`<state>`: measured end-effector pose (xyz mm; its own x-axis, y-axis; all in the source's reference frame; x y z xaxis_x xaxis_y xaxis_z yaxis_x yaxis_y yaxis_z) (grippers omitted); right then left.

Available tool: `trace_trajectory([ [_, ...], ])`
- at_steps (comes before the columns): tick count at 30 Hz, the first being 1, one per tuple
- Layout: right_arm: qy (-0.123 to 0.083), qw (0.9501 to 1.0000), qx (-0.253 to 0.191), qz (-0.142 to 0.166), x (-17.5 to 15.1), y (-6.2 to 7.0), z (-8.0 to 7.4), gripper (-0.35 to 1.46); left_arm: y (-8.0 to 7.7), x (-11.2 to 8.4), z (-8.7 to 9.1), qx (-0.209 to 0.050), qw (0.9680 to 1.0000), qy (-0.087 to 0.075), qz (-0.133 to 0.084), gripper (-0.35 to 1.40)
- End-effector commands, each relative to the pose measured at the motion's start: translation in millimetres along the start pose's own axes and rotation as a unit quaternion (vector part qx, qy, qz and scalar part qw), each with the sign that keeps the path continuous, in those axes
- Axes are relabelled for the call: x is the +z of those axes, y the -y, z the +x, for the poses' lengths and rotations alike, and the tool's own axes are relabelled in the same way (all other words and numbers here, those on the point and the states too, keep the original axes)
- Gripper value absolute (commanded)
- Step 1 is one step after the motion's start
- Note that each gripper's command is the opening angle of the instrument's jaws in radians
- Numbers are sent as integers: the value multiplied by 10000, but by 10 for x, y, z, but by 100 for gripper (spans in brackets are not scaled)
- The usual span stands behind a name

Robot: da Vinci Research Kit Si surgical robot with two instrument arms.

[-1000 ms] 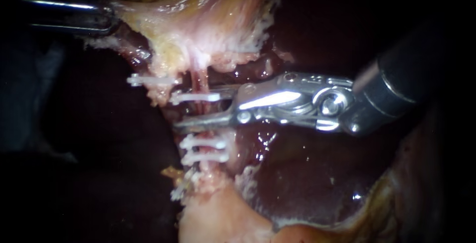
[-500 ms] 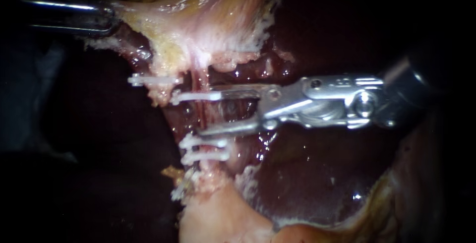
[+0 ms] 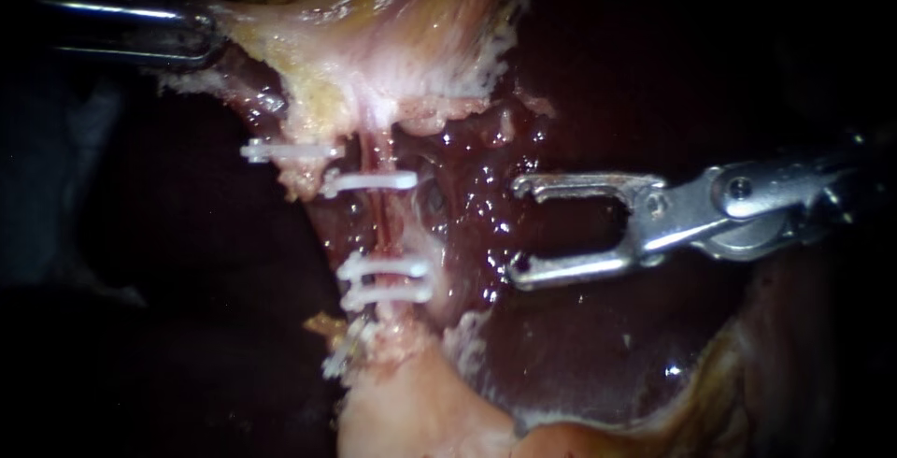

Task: Going back third clip right tube

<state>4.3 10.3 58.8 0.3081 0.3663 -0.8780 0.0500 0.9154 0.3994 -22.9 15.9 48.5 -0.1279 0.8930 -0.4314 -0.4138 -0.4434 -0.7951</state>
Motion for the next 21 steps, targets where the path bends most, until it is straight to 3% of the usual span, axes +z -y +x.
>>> trace_trajectory([
  [1,2,10000,-8,5,-1,0,0,50,0,0,0,0,10000,0,-1,-35],
  [7,2,10000,-8,8,-2,1,1,50,0,5,-2,7,10000,-9,14,-35],
  [21,-1,10000,-9,28,-3,2,1,50,8,64,-29,97,9999,20,-51,-35],
])
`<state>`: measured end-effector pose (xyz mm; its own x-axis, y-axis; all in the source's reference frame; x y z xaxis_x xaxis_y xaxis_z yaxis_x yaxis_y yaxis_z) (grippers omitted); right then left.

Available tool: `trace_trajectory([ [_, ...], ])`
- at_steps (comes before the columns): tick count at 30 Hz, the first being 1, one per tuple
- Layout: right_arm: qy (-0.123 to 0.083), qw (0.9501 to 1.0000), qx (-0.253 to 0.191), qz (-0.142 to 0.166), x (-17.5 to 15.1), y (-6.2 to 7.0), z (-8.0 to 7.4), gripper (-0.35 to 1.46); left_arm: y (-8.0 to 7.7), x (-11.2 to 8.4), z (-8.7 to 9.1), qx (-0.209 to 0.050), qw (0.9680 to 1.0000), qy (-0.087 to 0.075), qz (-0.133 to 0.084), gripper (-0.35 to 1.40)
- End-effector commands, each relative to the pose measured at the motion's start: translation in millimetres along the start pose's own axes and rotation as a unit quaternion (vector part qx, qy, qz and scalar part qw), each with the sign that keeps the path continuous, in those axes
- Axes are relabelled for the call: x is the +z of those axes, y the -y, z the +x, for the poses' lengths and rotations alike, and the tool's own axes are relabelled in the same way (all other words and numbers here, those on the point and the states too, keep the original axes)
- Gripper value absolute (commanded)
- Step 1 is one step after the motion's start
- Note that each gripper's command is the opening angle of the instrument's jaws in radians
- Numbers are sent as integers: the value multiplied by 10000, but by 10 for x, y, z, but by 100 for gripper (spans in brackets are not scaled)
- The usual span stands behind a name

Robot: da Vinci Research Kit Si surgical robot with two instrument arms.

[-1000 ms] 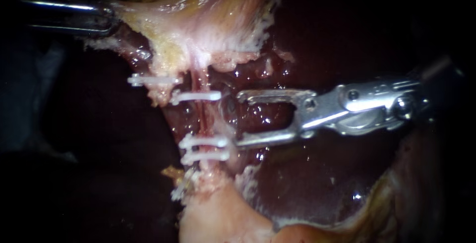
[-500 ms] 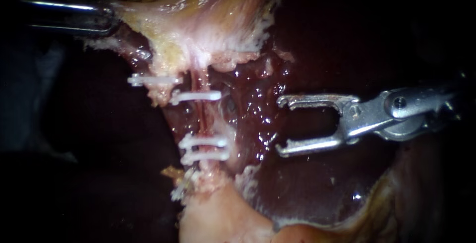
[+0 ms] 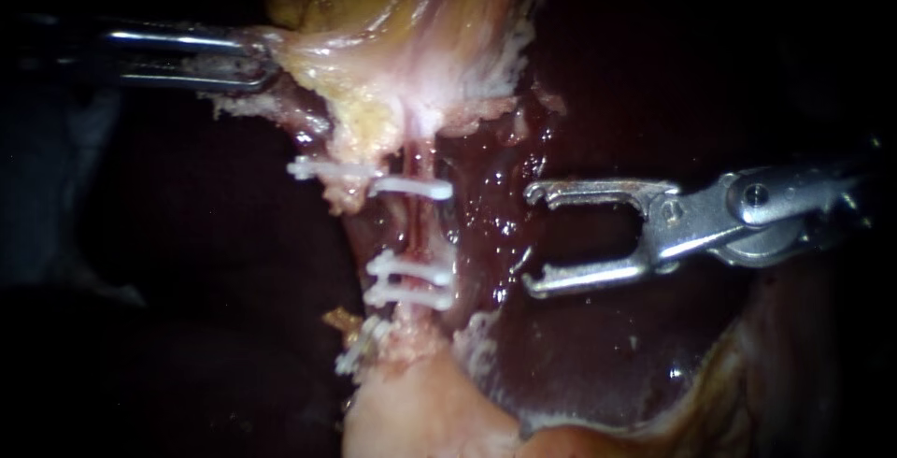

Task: Going back third clip right tube

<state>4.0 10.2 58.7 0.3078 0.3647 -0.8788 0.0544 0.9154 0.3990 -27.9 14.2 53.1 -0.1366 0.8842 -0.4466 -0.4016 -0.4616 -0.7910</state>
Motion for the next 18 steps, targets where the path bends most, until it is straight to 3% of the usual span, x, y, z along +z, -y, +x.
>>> trace_trajectory([
  [1,0,10000,0,8,0,0,0,50,0,2,-1,2,10000,15,4,-35],
  [18,-6,10000,0,42,-1,1,1,50,-1,8,-3,9,10000,28,-25,-35],
])
